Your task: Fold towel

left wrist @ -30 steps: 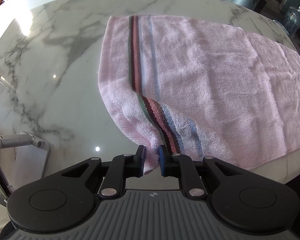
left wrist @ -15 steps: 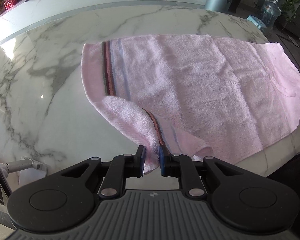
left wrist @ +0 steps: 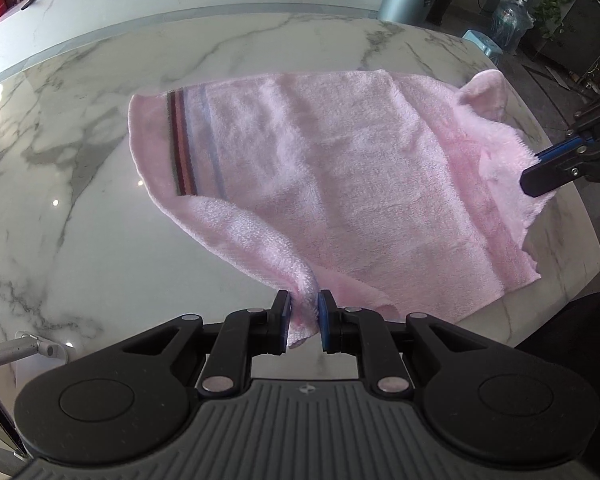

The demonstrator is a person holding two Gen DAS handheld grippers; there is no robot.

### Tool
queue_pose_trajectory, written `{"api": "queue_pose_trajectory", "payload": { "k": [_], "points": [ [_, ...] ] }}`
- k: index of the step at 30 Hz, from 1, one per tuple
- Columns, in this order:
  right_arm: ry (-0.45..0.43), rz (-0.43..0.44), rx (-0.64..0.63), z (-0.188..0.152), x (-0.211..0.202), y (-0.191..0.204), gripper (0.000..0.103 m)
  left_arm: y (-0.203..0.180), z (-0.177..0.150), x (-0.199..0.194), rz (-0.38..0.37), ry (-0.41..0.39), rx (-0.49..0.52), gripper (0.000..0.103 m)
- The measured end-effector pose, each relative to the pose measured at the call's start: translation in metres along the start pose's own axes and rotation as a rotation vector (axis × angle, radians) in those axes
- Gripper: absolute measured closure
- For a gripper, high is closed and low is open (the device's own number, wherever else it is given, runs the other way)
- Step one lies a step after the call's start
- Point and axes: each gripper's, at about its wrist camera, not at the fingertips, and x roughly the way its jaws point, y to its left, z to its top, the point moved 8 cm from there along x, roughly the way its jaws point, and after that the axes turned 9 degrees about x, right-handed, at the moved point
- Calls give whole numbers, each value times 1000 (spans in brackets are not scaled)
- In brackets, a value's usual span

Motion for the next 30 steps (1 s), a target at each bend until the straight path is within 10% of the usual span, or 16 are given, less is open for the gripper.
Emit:
{"api": "queue_pose_trajectory", "payload": {
  "k": [18,30],
  "points": [
    [135,90,42,23,108,21,97,-5,-7,27,-102,33,25,90],
    [72,168,188,10,82,-25,97,-43,19,34,-201,-21,164,89]
  ]
}}
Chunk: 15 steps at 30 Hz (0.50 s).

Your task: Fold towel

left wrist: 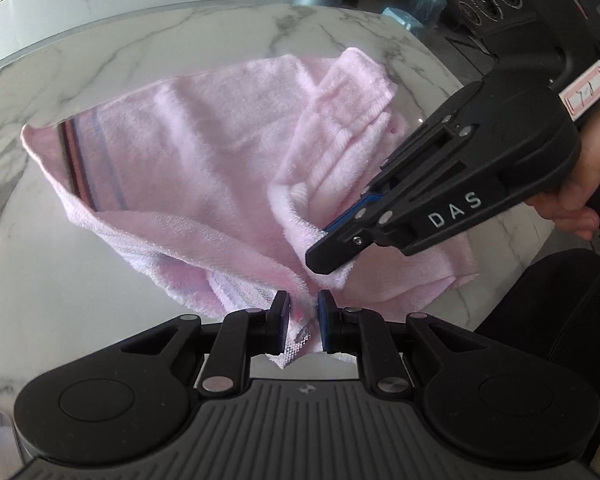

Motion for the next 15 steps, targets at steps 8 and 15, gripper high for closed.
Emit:
{"api": "queue_pose_trajectory", "payload": {
  "k": [8,15],
  "points": [
    [28,23,26,-5,11,-9,91,-7,-3,11,-18,0,5,89],
    [16,61,60,3,5,-6,72,-8,-5,10,-26,-19,-2,89]
  ]
}}
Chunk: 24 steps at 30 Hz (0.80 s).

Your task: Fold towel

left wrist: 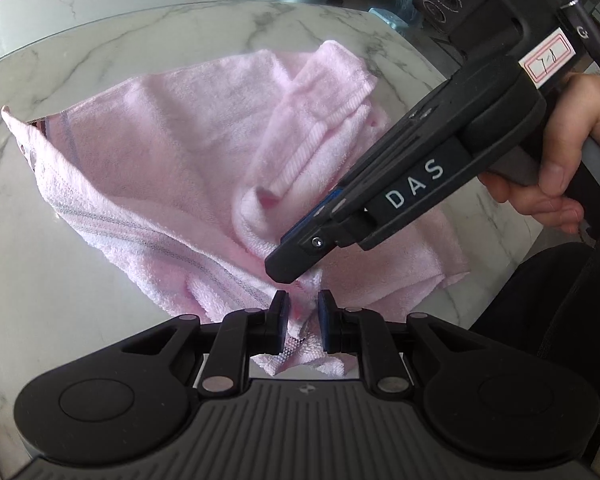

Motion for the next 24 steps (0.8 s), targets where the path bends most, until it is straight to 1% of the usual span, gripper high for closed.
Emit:
{"api": "queue_pose_trajectory", "payload": {
  "k": [4,8,10,13,16,17,18,23,24],
  "points": [
    [-7,10,-9,3,-3,8,66,-3,-1,-2,-13,-9,3,89],
    [-17,39,-1,5,-9,14,65,-4,0,-7,-12,-20,8,88],
    [-32,6,-8,8,-13,11,65,-3,0,-8,-7,-23,7,88],
    [-51,-42,21,10,-19,-5,65,-2,0,-13,-2,-35,6,88],
    [-61,-58,60,8,-22,-20,65,0,2,-15,0,-46,5,88],
    [-62,-54,74,7,-22,-25,65,0,3,-16,0,-49,6,88],
    [-57,-33,91,6,-20,-27,68,0,4,-16,-2,-53,8,88],
    [-32,66,169,0,-12,-33,70,-1,5,-18,-4,-63,23,88],
    [-28,75,176,0,-10,-33,75,0,4,-18,-5,-61,23,88]
  ]
}}
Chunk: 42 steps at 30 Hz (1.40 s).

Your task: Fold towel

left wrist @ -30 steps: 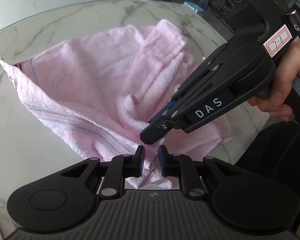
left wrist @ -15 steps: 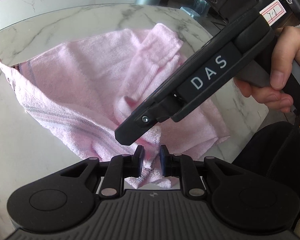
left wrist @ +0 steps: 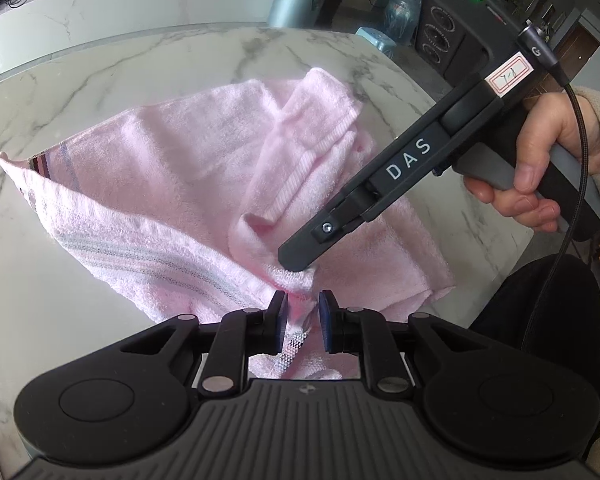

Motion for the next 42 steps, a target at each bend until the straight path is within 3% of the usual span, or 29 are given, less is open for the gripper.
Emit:
{"api": "queue_pose_trajectory", "payload": {
  "k": [3,9,17,23,33,42],
  "points": [
    [20,30,7,-1,4,2,95,-6,3,1,2,13,8,88],
    [23,-11,-58,-3,4,12,99,-5,2,2,8,31,16,88],
    [17,-218,-295,-16,3,25,100,-5,7,-1,19,38,28,79],
    [16,-302,-426,-27,3,30,100,-2,6,-7,31,38,24,71],
    [5,-289,-422,-23,-8,32,95,2,11,-7,27,26,3,70],
    [5,-295,-399,-22,-10,27,89,29,-1,-16,95,29,4,56]
  ]
}}
